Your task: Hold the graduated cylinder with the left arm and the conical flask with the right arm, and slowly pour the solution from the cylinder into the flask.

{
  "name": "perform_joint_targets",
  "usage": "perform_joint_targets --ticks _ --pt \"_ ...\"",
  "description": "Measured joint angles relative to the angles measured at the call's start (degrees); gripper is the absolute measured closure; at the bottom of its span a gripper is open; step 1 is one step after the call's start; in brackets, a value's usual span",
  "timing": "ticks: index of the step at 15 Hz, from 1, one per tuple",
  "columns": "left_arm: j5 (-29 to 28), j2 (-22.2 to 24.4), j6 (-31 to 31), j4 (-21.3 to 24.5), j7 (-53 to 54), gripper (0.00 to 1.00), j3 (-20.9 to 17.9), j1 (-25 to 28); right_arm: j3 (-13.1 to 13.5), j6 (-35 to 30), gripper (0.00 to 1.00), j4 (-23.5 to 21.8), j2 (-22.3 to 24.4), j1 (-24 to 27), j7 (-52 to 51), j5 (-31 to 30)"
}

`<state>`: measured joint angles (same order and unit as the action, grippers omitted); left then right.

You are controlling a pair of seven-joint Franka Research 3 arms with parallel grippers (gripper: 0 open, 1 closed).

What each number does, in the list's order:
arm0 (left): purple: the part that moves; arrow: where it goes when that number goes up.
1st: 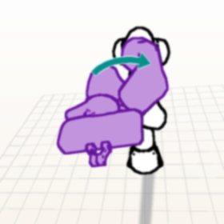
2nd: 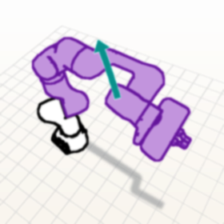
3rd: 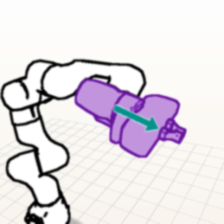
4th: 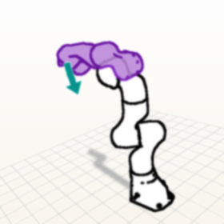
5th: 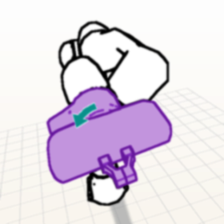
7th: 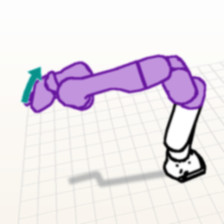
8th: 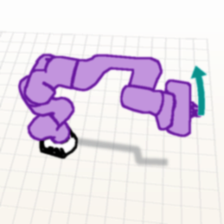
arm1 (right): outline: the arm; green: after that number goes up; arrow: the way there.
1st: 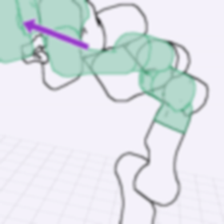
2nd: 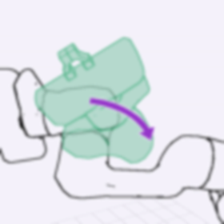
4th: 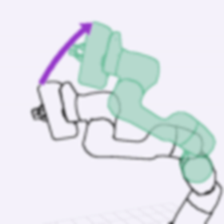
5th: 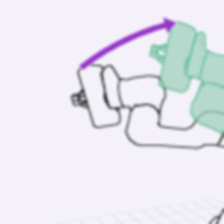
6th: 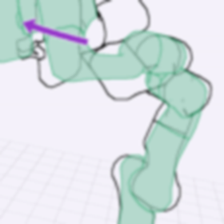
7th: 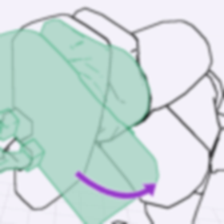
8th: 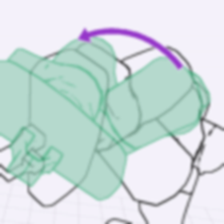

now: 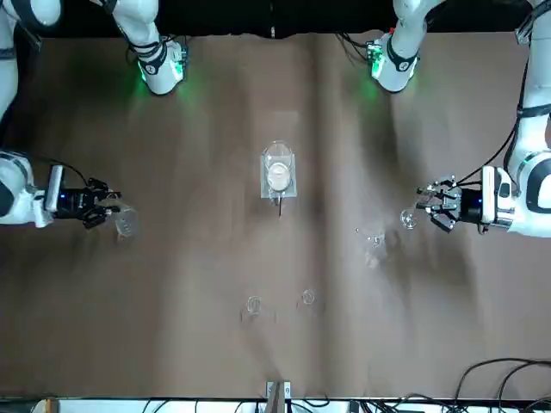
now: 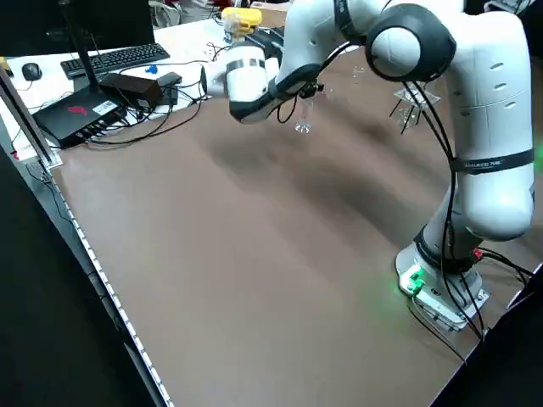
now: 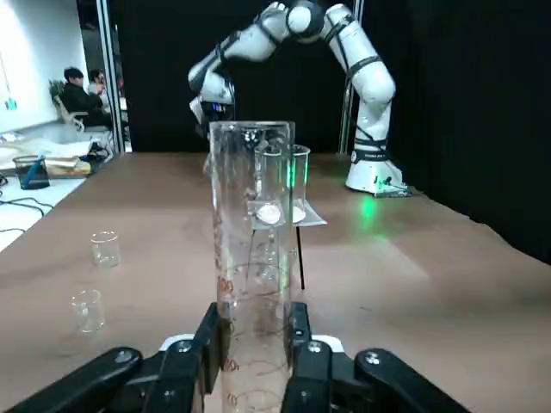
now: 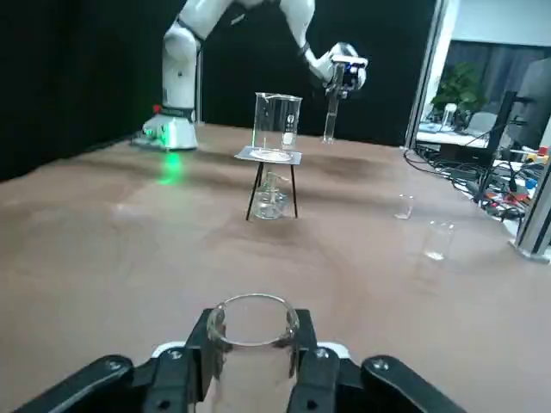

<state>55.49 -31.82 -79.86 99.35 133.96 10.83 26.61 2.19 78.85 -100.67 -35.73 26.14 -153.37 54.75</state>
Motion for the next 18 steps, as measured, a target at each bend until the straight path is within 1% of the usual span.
perform_joint_targets --ticks 3,4,7,9,13,18 --pt "0.0 3.3 -1.9 0.1 -2.5 0.66 0.1 -2.3 0.1 1.9 0.61 0.0 7.0 -3.0 6.0 -1.2" --pt "0.0 6.1 -3.7 0.5 -4.7 0.66 0.1 -3.8 0.1 2.6 0.61 -0.1 11.0 -5.3 10.9 -2.5" --pt "0.0 10.7 -6.2 2.1 -8.7 0.66 0.2 -6.3 0.1 4.4 0.61 -0.2 16.0 -9.4 19.2 -4.5" --pt "0.0 13.7 -8.4 3.6 -11.2 0.66 0.2 -8.1 0.1 4.9 0.61 -0.5 18.2 -12.2 25.0 -4.8" --pt "-0.5 19.4 -12.7 6.7 -16.7 0.66 0.2 -12.0 0.1 6.9 0.61 -0.5 21.1 -16.9 35.4 -5.0" --pt "-3.8 23.5 -16.8 7.9 -24.4 0.66 0.3 -16.5 0.0 9.6 0.61 0.2 25.5 -24.5 50.6 -8.0"
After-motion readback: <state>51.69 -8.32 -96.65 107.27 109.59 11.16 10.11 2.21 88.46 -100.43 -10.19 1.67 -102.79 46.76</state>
